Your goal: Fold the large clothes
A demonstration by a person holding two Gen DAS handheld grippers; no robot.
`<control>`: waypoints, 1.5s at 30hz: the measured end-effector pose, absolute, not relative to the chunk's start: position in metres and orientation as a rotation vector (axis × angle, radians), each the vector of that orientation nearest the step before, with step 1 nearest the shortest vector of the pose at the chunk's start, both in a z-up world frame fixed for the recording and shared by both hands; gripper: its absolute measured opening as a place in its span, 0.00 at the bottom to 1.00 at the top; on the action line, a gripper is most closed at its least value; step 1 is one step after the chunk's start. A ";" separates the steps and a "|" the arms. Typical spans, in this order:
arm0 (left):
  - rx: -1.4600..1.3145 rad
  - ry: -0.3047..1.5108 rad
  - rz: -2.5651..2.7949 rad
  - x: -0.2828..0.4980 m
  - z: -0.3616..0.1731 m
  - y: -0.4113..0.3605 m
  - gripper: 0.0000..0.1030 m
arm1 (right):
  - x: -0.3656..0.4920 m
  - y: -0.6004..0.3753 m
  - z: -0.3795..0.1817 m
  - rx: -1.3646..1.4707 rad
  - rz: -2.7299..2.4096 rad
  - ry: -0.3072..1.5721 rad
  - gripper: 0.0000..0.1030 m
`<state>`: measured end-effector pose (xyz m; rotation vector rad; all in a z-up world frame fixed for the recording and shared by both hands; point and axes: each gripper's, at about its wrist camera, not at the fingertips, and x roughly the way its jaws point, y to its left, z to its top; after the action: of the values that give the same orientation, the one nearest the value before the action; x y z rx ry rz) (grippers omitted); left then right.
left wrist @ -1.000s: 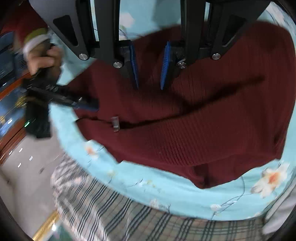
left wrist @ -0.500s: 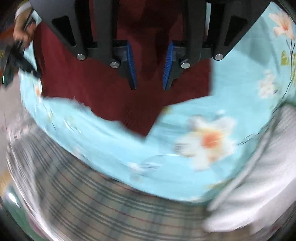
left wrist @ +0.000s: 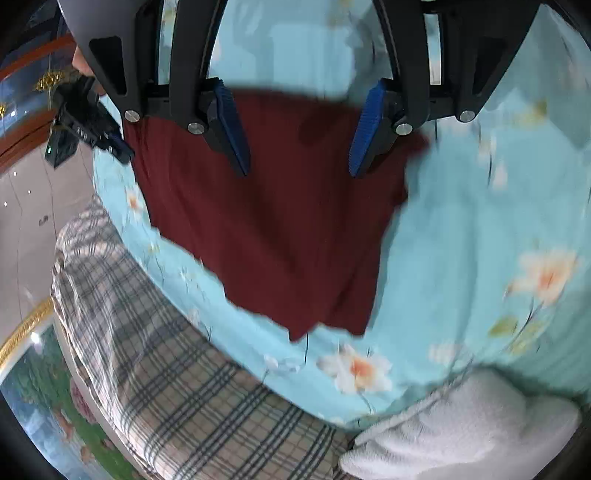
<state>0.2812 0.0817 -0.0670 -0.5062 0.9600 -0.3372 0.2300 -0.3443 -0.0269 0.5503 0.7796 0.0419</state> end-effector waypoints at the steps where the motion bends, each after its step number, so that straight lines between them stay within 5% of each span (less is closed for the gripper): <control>1: -0.509 0.969 -0.346 0.271 -0.070 0.082 0.57 | 0.227 -0.340 -0.028 0.552 0.050 0.780 0.21; 12: -0.705 1.000 -0.321 0.251 -0.107 0.085 0.80 | 0.207 -0.309 -0.045 0.608 0.094 0.796 0.21; 22: -0.764 0.897 -0.189 0.297 -0.109 0.071 0.89 | 0.233 -0.282 -0.036 0.566 0.149 0.790 0.21; 25: -0.714 0.884 -0.147 0.305 -0.108 0.066 0.81 | 0.253 -0.267 -0.030 0.533 0.183 0.788 0.20; 30: -0.679 0.894 -0.163 0.315 -0.112 0.064 0.24 | 0.291 -0.245 -0.037 0.450 0.199 0.857 0.17; 35: -0.651 0.862 -0.212 0.315 -0.094 0.060 0.16 | 0.308 -0.238 -0.070 0.390 0.193 0.976 0.06; 40: -0.547 0.784 -0.316 0.311 -0.044 0.026 0.15 | 0.311 -0.236 -0.067 0.356 0.194 1.005 0.06; 45: -0.384 0.731 -0.454 0.302 -0.008 -0.040 0.15 | 0.298 -0.290 -0.060 0.686 0.306 0.958 0.10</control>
<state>0.3017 -0.0397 -0.0081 -0.3843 0.7308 -0.4538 0.2978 -0.2902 -0.0595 0.6861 0.9585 0.3063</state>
